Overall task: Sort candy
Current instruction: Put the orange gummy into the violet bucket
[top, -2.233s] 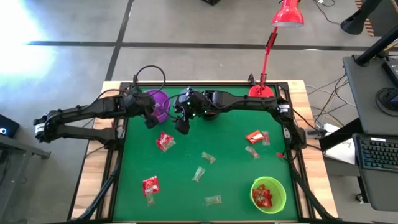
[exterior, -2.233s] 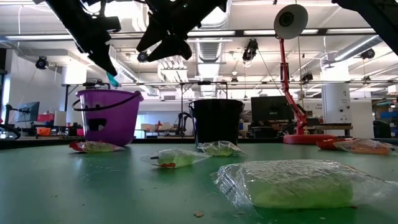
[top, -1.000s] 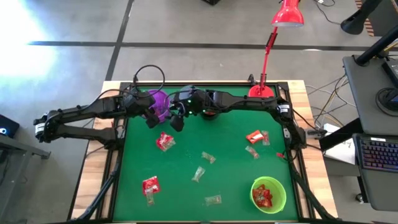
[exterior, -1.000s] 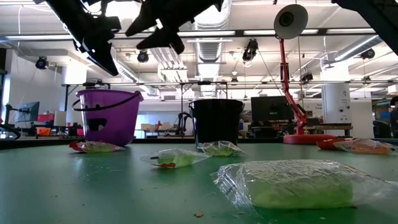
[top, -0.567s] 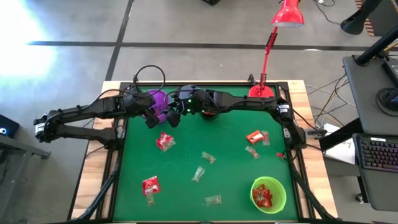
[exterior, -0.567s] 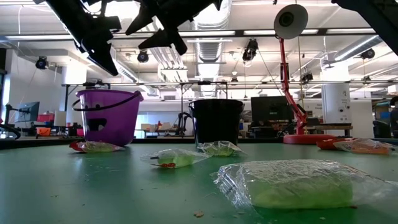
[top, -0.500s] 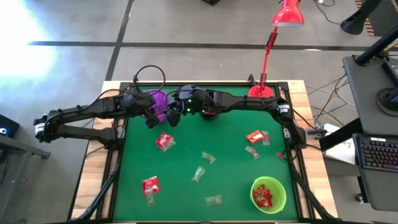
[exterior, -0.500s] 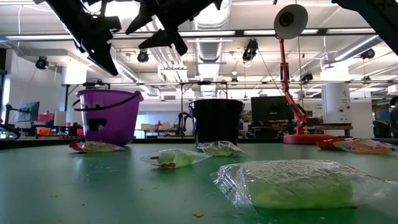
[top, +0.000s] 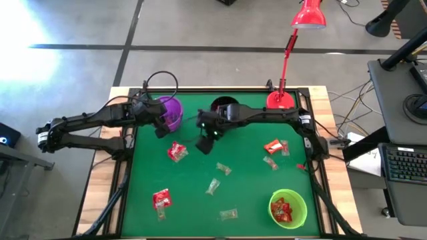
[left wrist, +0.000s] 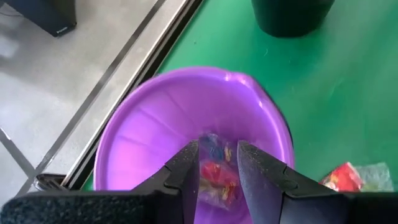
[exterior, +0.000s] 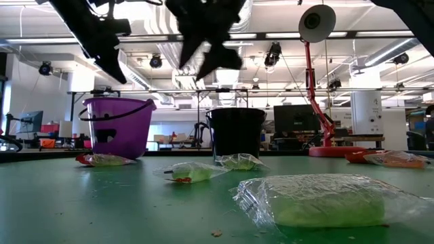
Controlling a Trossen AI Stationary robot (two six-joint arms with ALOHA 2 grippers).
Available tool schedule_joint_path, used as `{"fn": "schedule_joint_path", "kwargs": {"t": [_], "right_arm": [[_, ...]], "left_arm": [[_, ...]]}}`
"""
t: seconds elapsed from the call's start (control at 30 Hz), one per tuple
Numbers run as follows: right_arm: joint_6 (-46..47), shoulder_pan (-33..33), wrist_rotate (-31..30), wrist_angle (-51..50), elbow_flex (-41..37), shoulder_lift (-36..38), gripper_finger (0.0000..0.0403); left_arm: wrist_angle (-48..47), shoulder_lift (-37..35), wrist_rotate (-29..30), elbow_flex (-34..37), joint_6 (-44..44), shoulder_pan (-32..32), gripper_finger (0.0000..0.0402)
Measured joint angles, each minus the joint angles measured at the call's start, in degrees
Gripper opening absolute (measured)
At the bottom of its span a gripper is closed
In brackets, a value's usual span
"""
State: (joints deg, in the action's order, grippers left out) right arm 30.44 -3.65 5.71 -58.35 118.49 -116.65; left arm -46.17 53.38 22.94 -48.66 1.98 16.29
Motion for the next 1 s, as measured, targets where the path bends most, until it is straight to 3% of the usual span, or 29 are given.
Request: {"fn": "schedule_joint_path", "kwargs": {"t": [0.2, 0.37, 0.47, 0.8, 1.0], "right_arm": [[2.03, 4.97, -4.95, -13.30, -0.16, 0.03, 0.0208], [5.54, 7.57, -13.80, -25.33, -1.19, 0.05, 0.0208], [7.95, 8.78, -16.13, -31.74, -1.95, 0.08, 0.0208], [9.86, 10.71, -16.15, -31.17, -11.07, 1.36, 0.0208], [12.83, 11.16, -13.10, -29.39, -18.68, 2.37, 0.0208]], "left_arm": [[-3.39, 0.00, 0.00, 0.07, 0.02, 0.00, 0.0091], [-3.78, 0.00, 0.01, 0.07, 0.00, 0.00, 0.0091], [-3.81, 0.00, 0.01, 0.07, 0.01, 0.00, 0.0091], [-4.05, -0.02, 0.00, 0.07, 0.02, -0.01, 0.0091], [-4.21, -0.02, 0.01, 0.07, 0.02, -0.02, 0.0091]]}}
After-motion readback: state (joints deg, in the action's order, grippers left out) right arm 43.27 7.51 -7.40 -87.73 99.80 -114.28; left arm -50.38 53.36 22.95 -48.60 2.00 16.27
